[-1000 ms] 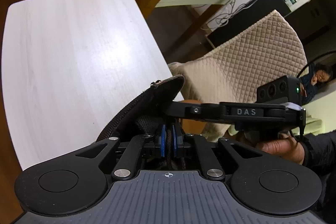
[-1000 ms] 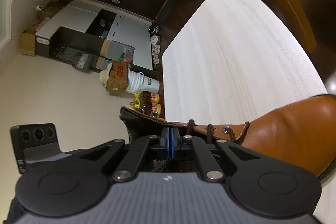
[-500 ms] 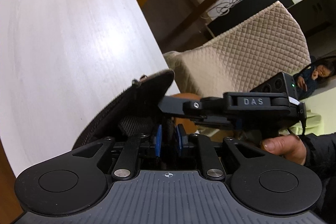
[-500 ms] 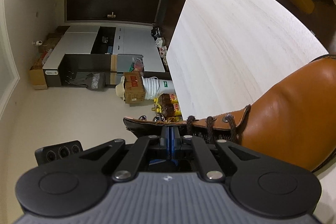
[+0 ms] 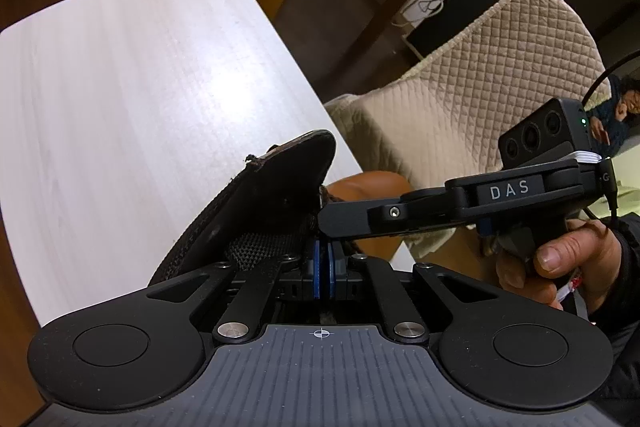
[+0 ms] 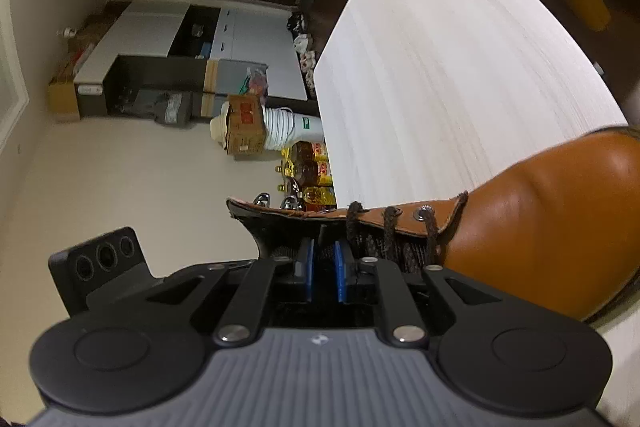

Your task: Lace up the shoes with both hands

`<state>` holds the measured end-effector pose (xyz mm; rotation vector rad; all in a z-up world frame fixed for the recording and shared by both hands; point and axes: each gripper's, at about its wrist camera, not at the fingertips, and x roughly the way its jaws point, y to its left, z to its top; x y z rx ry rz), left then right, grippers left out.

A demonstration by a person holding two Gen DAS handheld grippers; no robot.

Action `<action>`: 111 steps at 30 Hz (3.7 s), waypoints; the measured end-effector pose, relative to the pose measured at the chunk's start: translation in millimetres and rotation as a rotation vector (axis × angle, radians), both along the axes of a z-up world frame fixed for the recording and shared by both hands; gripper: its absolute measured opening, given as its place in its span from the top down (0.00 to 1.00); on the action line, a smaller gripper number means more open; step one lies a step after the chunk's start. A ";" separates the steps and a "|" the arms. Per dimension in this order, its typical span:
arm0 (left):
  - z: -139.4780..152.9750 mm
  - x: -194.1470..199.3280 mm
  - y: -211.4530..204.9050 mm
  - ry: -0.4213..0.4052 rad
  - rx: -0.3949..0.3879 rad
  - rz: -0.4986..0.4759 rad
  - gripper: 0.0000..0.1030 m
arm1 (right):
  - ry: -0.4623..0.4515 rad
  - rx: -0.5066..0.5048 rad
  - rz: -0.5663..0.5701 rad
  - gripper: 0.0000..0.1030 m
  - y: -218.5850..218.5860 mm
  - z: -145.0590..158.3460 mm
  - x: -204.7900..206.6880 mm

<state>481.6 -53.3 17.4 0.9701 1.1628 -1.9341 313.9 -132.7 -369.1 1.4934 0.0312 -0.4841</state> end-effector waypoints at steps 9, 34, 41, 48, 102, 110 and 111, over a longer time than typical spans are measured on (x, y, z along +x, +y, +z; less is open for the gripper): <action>7.6 8.3 3.3 0.015 0.015 0.035 0.93 | 0.065 -0.019 0.109 0.97 -18.7 15.9 13.8; 14.7 12.7 6.4 0.007 -0.033 0.038 0.93 | 0.088 0.051 0.084 0.97 -32.2 7.0 12.3; 12.6 4.7 9.6 -0.028 -0.046 0.047 0.91 | 0.183 -0.112 0.087 0.97 -18.5 19.8 21.9; 7.7 -23.4 8.6 -0.175 -0.077 -0.017 0.97 | 0.092 -0.071 0.033 0.97 -10.6 7.8 11.6; 39.0 -25.9 47.0 -0.180 -0.220 0.278 0.89 | 0.035 -0.012 0.164 0.98 -105.7 -17.1 -20.1; 53.9 -10.8 91.8 -0.254 -0.229 0.536 0.89 | 0.699 -0.550 0.200 0.92 -166.5 43.6 -16.2; 53.4 -10.4 96.6 -0.243 -0.228 0.566 0.89 | 0.725 -0.577 0.221 0.91 -165.2 45.9 -13.6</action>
